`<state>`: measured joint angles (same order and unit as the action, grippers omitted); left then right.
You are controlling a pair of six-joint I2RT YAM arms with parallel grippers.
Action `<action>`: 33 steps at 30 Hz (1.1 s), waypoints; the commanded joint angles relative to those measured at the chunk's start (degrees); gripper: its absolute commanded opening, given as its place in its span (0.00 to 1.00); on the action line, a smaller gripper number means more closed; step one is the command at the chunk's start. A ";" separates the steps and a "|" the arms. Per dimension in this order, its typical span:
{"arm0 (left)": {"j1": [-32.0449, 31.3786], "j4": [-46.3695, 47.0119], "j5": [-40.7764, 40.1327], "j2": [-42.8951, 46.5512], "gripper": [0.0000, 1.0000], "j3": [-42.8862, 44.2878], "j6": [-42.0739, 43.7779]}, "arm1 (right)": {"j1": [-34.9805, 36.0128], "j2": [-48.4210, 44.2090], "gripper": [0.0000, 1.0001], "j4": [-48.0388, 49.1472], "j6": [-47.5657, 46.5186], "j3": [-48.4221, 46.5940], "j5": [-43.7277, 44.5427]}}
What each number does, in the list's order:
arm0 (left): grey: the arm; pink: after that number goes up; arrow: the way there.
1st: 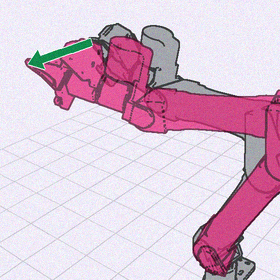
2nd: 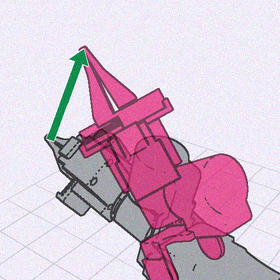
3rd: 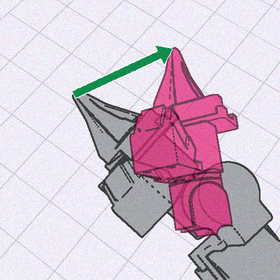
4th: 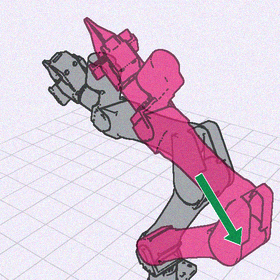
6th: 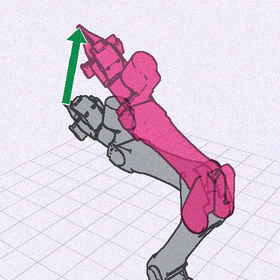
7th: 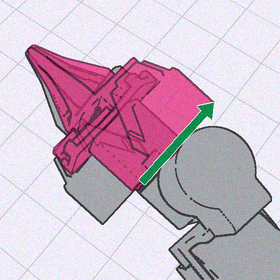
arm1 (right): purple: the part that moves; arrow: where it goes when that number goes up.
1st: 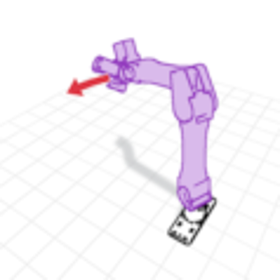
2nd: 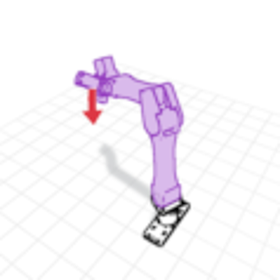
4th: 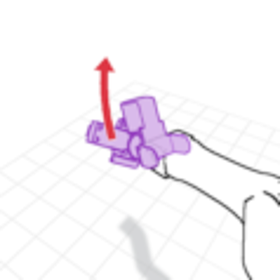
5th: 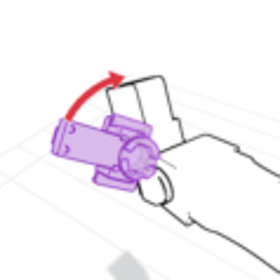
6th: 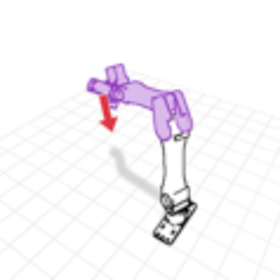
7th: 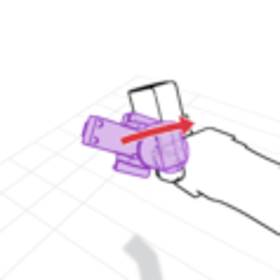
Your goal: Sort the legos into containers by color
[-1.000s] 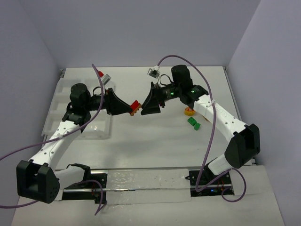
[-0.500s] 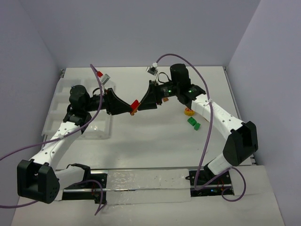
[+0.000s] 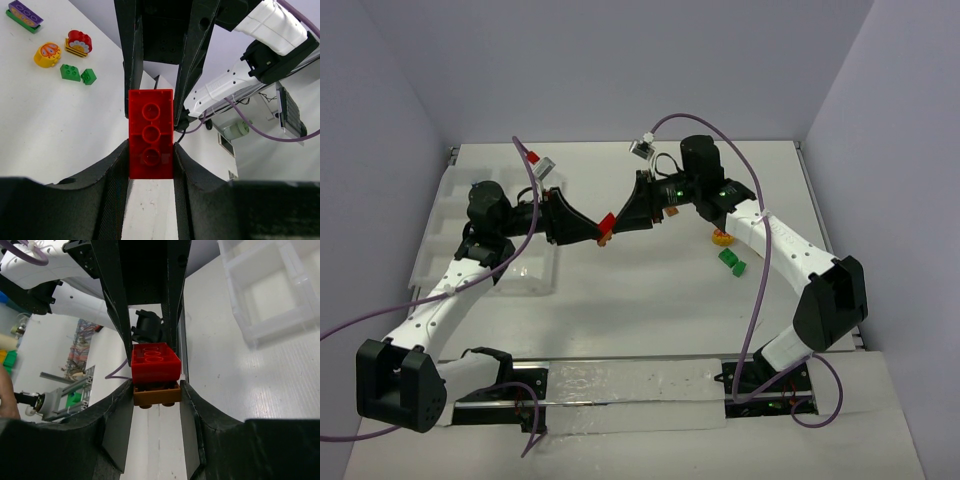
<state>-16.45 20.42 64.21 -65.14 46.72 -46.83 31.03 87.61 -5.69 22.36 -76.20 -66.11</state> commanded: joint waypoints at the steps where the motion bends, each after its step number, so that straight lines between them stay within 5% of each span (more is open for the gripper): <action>1: -0.25 -0.35 -0.48 0.72 0.32 1.82 1.69 | 1.50 -0.07 0.00 -2.64 -4.35 -3.28 -0.40; 3: -0.25 -3.19 -0.31 0.63 0.46 3.02 3.67 | 1.84 0.19 0.00 -6.43 -7.95 -4.48 0.01; 6: -0.41 -6.14 -0.22 0.12 0.54 4.00 5.64 | 2.09 0.35 0.00 -9.42 -10.99 -5.34 0.39; 15: -1.65 -7.62 -0.14 -0.51 0.56 4.96 7.01 | 2.46 0.89 0.00 -11.01 -11.91 -6.35 0.45; 19: -2.09 -8.44 -0.46 -0.54 0.48 5.17 7.89 | 2.49 1.24 0.00 -11.45 -11.88 -6.79 0.60; 26: -2.75 -15.56 -1.85 -0.69 0.03 7.29 15.11 | 2.63 1.73 0.00 -11.64 -11.34 -7.07 0.28; 33: 4.63 -17.95 -0.25 -0.60 0.00 9.02 17.14 | 2.72 2.33 0.00 -16.97 -15.66 -6.58 0.11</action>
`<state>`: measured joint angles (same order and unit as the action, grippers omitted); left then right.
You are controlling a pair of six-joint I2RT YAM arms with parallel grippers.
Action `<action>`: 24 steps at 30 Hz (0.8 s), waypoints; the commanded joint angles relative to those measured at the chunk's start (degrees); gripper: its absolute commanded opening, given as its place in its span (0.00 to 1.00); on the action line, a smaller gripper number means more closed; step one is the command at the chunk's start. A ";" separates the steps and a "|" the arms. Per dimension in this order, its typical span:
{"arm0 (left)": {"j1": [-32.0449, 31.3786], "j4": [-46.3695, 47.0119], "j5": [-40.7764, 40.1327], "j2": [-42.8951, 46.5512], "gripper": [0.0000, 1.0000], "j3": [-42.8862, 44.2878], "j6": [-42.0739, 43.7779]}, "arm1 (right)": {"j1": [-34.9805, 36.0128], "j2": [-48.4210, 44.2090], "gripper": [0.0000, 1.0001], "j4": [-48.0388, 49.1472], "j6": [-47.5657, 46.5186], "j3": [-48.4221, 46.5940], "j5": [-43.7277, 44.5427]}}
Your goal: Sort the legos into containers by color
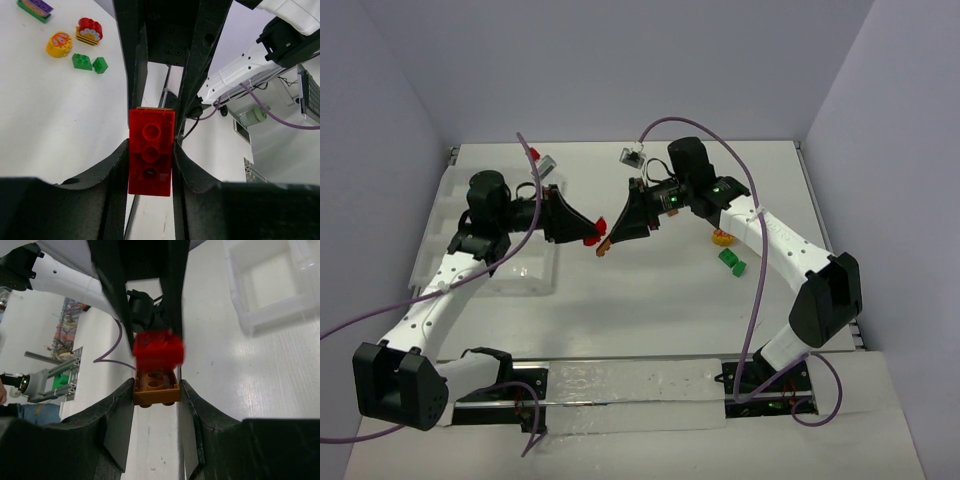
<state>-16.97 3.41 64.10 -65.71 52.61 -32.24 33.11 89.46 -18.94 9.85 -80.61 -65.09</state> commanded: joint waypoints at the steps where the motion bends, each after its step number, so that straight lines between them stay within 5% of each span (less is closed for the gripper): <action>1: 6.48 -0.93 1.07 -0.05 0.00 3.37 2.65 | 0.64 0.72 0.00 -4.38 -3.80 -2.09 -0.81; 7: 14.01 -3.13 3.63 -0.64 0.00 6.49 4.69 | 0.63 1.07 0.00 -7.39 -6.56 -1.83 -0.39; 12: 22.84 -15.78 1.12 -0.73 0.00 11.81 16.82 | 0.64 1.33 0.00 -9.36 -8.07 -2.92 5.48; 17: 34.98 -31.96 -16.31 -4.26 0.00 19.29 30.63 | 0.64 4.49 0.00 -12.43 -9.23 -7.90 15.78; 24: 46.77 -35.19 -27.71 -13.20 0.00 25.52 37.79 | 0.64 8.16 0.00 -12.81 -12.15 -13.35 26.71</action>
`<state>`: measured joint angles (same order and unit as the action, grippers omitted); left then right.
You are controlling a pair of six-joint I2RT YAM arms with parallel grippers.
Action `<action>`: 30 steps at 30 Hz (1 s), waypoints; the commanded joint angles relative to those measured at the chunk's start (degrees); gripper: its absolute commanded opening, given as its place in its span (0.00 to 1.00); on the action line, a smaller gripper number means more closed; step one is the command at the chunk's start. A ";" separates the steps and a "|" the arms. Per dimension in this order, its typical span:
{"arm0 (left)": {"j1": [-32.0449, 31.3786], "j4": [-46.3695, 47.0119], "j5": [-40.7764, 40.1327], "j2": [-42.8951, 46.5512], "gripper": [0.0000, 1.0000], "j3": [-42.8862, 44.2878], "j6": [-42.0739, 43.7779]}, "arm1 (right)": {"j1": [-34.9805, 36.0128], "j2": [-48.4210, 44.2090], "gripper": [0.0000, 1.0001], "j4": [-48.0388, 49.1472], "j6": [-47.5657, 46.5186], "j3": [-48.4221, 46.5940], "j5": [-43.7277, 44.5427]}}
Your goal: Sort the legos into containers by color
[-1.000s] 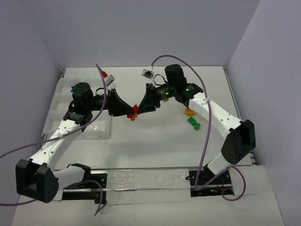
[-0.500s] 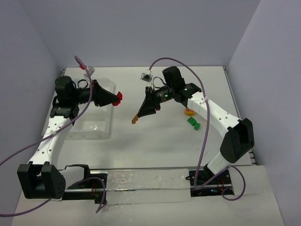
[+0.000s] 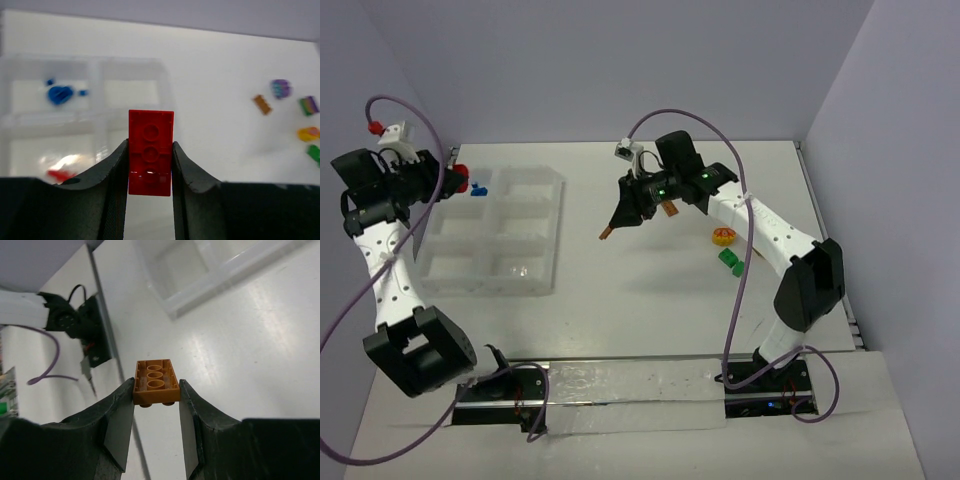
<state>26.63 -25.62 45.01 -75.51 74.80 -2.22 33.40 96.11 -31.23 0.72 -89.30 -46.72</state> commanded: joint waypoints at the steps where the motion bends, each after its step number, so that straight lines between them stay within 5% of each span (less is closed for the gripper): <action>1: 3.51 -6.40 -9.69 -4.20 0.00 3.63 8.82 | 0.35 1.96 0.00 -0.25 -3.36 -5.35 9.60; 20: 3.33 0.05 -19.61 -23.29 0.08 6.41 11.45 | 0.35 10.34 0.00 6.18 -3.53 -7.30 12.44; 30: 2.29 0.90 -21.41 -27.08 0.35 5.87 11.58 | 0.35 12.83 0.00 5.74 -2.47 -9.65 10.67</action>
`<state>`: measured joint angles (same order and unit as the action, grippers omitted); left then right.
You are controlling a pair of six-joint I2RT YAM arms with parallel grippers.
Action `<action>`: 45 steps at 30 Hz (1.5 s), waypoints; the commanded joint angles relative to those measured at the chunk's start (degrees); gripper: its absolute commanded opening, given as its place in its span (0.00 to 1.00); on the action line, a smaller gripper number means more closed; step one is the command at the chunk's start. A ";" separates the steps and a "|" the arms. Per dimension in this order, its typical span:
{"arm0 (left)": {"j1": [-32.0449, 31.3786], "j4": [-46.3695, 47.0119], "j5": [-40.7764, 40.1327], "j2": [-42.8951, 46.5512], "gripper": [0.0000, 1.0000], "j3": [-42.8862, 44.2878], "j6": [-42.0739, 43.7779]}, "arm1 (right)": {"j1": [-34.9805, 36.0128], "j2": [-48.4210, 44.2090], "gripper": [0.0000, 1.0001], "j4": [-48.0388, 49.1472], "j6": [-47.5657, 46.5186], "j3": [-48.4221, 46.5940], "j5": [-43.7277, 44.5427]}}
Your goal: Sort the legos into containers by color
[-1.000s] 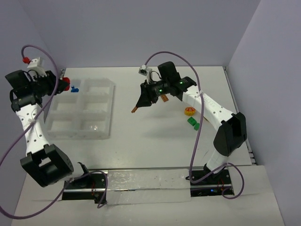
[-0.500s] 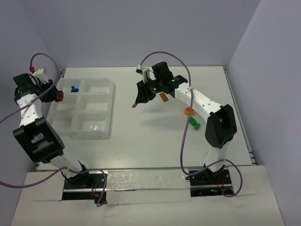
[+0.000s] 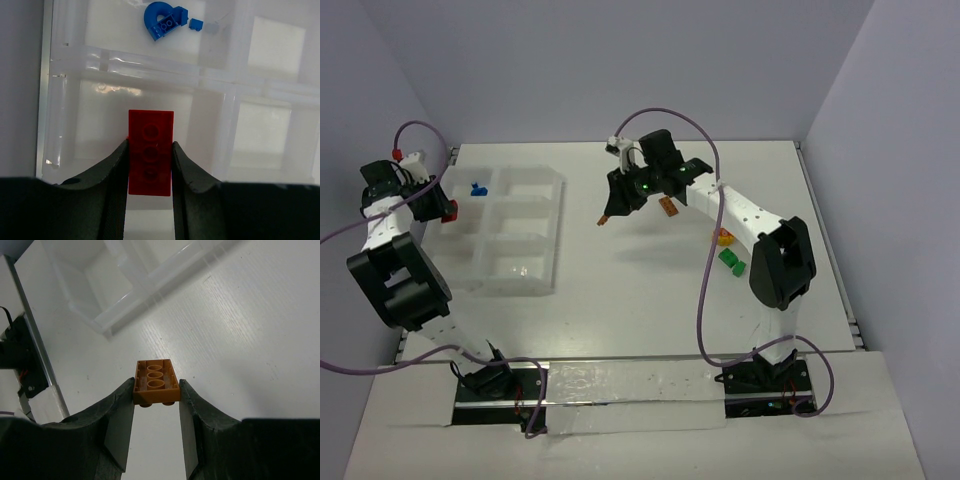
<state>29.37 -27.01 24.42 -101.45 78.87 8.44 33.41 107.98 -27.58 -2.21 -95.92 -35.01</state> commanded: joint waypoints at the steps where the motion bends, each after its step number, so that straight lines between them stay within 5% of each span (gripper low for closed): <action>1: -0.58 2.18 -0.87 -1.45 0.39 1.93 0.97 | 0.34 1.01 0.00 2.09 0.80 -3.14 -1.35; 12: -0.89 0.38 2.55 1.77 0.67 2.86 1.05 | 0.34 -0.66 0.00 4.19 9.66 -1.99 -2.34; 16: -1.15 -3.26 13.34 7.41 0.68 4.17 2.59 | 0.25 -0.29 0.00 6.62 17.32 -2.22 -4.30; 23: -14.98 -8.19 27.15 29.18 0.71 -9.10 12.09 | 0.25 4.08 0.00 23.79 41.79 0.61 -18.76; 31: -34.45 -7.70 19.96 39.57 0.71 -17.96 11.25 | 0.25 5.84 0.00 37.51 56.43 5.13 -23.35; 45: -46.12 -1.66 3.80 37.54 0.68 -18.07 8.68 | 1.59 4.66 0.00 38.49 57.40 6.58 -24.42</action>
<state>-14.94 -33.76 35.20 -63.08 60.66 18.15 33.82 114.59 7.74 54.38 -89.86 -56.92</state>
